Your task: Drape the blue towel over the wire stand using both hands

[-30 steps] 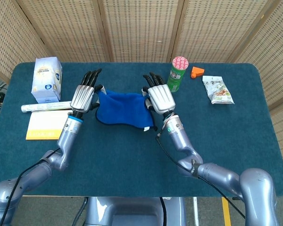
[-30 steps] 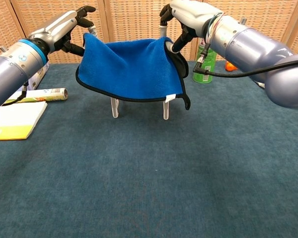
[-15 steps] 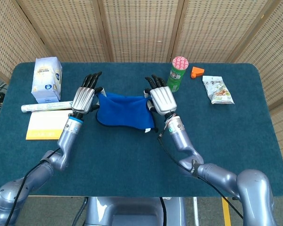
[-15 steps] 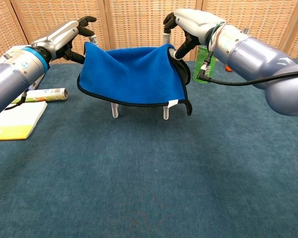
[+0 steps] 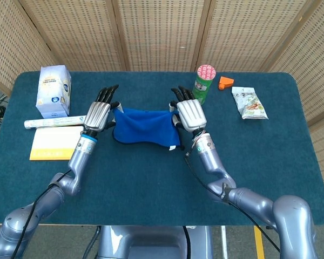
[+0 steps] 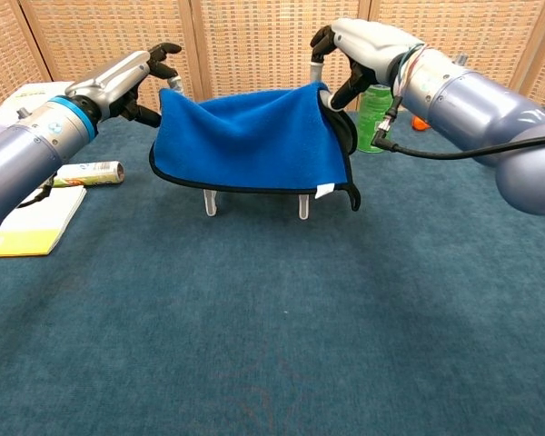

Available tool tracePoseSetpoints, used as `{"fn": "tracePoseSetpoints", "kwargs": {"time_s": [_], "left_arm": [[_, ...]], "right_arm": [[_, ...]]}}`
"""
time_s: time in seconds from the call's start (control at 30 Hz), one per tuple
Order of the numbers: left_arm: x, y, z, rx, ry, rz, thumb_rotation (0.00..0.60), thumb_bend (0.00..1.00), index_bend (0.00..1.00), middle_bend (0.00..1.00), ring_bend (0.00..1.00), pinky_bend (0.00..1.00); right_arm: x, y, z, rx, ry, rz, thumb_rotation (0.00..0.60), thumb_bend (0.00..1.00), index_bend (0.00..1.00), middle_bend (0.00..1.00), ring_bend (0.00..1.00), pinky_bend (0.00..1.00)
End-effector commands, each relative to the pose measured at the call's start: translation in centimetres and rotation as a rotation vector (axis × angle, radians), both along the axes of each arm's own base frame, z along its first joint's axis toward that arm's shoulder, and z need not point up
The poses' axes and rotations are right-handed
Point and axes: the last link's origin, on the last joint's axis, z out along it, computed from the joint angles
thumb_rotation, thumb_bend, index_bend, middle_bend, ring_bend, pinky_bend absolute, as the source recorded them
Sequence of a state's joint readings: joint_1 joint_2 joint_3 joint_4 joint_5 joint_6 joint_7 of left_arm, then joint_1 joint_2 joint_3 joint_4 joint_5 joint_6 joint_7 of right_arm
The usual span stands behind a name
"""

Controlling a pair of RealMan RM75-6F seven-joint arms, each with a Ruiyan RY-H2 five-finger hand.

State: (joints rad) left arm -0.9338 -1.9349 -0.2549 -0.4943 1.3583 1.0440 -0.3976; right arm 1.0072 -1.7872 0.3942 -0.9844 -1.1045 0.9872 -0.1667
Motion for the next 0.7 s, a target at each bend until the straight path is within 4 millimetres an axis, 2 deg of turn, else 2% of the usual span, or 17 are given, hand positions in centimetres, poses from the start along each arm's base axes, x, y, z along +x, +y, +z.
{"fn": "tracePoseSetpoints", "kwargs": {"time_s": [0.03,0.33,0.4,0.5,0.67,0.7], "left_arm": [[0.02,-0.04,-0.08,-0.001,0.004,-0.003,0.600,0.60,0.66,0.00,0.00,0.00],[-0.03,-0.02,-0.13,-0.004,0.016,-0.005,0.600,0.60,0.64,0.00,0.00,0.00],[-0.11,-0.02,-0.12,-0.004,0.026,-0.004,0.600,0.60,0.58,0.00,0.00,0.00],[-0.21,-0.01,-0.13,-0.007,0.033,0.001,0.600,0.60,0.44,0.00,0.00,0.00],[-0.43,-0.03,-0.15,-0.012,0.052,0.008,0.600,0.55,0.22,0.00,0.00,0.00],[-0.48,-0.03,-0.14,-0.015,0.055,0.010,0.600,0.53,0.19,0.00,0.00,0.00]], "right_arm": [[-0.14,0.03,-0.03,0.011,-0.012,-0.006,0.600,0.62,0.69,0.12,0.00,0.11],[-0.62,0.07,-0.16,0.021,-0.005,-0.004,0.600,0.62,0.69,0.11,0.00,0.11],[-0.71,0.13,-0.24,0.026,-0.005,-0.003,0.600,0.62,0.68,0.11,0.00,0.11],[-0.75,0.17,-0.27,0.031,-0.005,-0.001,0.600,0.62,0.61,0.11,0.00,0.11],[-0.79,0.28,-0.35,0.034,-0.003,0.000,0.600,0.57,0.37,0.09,0.00,0.11],[-0.77,0.29,-0.36,0.034,-0.002,-0.001,0.600,0.55,0.34,0.09,0.00,0.11]]}}
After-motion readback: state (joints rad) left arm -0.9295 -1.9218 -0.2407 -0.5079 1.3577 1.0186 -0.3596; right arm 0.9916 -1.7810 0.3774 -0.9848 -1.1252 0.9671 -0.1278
